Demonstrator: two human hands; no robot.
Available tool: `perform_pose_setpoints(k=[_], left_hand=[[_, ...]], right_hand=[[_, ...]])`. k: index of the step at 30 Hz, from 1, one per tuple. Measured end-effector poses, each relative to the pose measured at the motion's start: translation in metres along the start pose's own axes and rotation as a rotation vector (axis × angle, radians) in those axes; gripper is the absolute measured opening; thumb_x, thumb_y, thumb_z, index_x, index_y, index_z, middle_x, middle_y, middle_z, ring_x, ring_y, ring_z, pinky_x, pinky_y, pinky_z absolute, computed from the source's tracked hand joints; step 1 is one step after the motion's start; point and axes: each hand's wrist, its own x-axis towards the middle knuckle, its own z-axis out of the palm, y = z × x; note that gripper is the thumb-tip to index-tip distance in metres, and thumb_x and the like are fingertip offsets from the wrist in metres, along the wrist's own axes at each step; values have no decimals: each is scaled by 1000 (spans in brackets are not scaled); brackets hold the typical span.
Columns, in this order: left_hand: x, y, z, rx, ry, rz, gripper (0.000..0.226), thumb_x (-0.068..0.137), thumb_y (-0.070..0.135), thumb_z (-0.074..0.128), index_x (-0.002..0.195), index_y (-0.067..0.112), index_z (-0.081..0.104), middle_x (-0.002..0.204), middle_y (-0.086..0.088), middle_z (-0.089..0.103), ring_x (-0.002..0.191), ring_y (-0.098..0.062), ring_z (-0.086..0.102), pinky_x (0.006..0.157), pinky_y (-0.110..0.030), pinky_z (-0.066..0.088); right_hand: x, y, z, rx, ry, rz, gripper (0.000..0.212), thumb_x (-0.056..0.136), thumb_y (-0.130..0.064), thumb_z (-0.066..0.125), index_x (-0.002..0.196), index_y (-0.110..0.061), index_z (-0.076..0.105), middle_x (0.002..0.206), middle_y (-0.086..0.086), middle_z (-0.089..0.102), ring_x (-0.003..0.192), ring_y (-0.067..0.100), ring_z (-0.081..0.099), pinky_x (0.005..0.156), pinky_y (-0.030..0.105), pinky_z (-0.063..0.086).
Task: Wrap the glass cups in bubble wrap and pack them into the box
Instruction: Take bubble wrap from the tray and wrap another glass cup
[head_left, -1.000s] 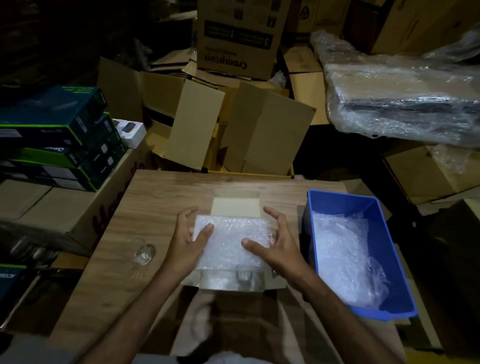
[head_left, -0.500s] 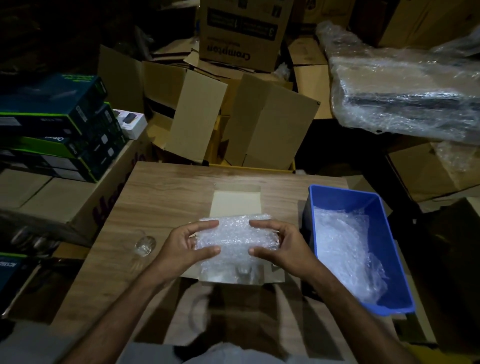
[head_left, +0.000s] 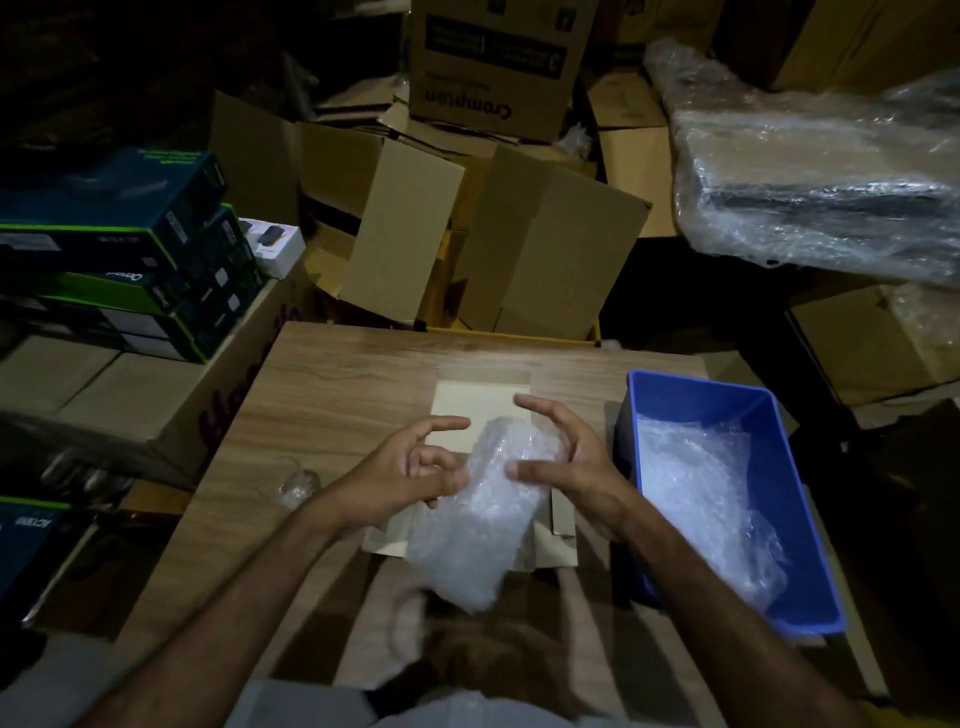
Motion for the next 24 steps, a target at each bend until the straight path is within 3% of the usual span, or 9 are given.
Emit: perform_pose_setpoints(k=[3, 6, 10, 16, 18, 20, 22, 24], left_hand=[[-1, -15, 7, -112, 114, 18, 62, 91, 12, 72, 144, 31, 44, 115, -12, 74, 112, -31, 68, 99, -48, 52], [-3, -29, 16, -258, 150, -18, 59, 91, 18, 74, 141, 27, 44, 116, -13, 72, 114, -30, 67, 96, -41, 54], [-5, -39, 25, -271, 86, -121, 81, 85, 14, 77, 148, 39, 32, 131, -11, 61, 114, -16, 69, 81, -28, 58], [-2, -39, 22, -430, 5, -124, 83, 92, 9, 69, 150, 49, 26, 135, -15, 65, 122, -34, 64, 98, -54, 54], [-1, -40, 23, -589, -47, -136, 61, 100, 30, 59, 153, 41, 31, 146, -13, 55, 133, -36, 55, 108, -64, 42], [1, -41, 27, -754, -153, -152, 55, 107, 46, 39, 156, 21, 33, 154, -21, 43, 144, -41, 40, 117, -65, 27], [-1, -39, 32, -845, -153, -174, 54, 108, 39, 35, 155, 11, 35, 155, -23, 41, 144, -40, 38, 118, -60, 29], [-1, -42, 33, -797, -91, -152, 52, 103, 27, 50, 151, 9, 41, 149, -23, 49, 139, -40, 46, 114, -58, 37]], right_hand=[[-8, 27, 8, 363, 119, 105, 81, 65, -12, 89, 138, -19, 54, 139, 18, 59, 121, 40, 62, 97, 58, 54], [-21, 39, 21, 359, 89, 145, 81, 63, -15, 87, 137, -14, 53, 131, 17, 66, 118, 38, 65, 98, 60, 52], [-19, 40, 24, 324, 126, 131, 69, 77, -3, 81, 138, -10, 51, 129, 19, 66, 116, 40, 66, 96, 60, 53], [-12, 34, 18, 235, 202, 197, 77, 75, -15, 86, 140, -28, 46, 136, 10, 58, 114, 33, 67, 88, 55, 59], [-9, 35, 20, 279, 181, 227, 73, 76, -14, 79, 139, -30, 47, 136, 12, 55, 116, 38, 64, 86, 54, 59], [-4, 35, 23, 356, 175, 233, 61, 80, -5, 65, 136, -27, 53, 135, 16, 57, 115, 43, 63, 83, 51, 60], [0, 34, 27, 407, 194, 230, 61, 77, -2, 58, 132, -26, 57, 134, 18, 59, 117, 44, 61, 85, 52, 59], [2, 28, 31, 329, 223, 213, 61, 75, -6, 60, 131, -29, 56, 135, 15, 59, 117, 41, 62, 92, 57, 57]])
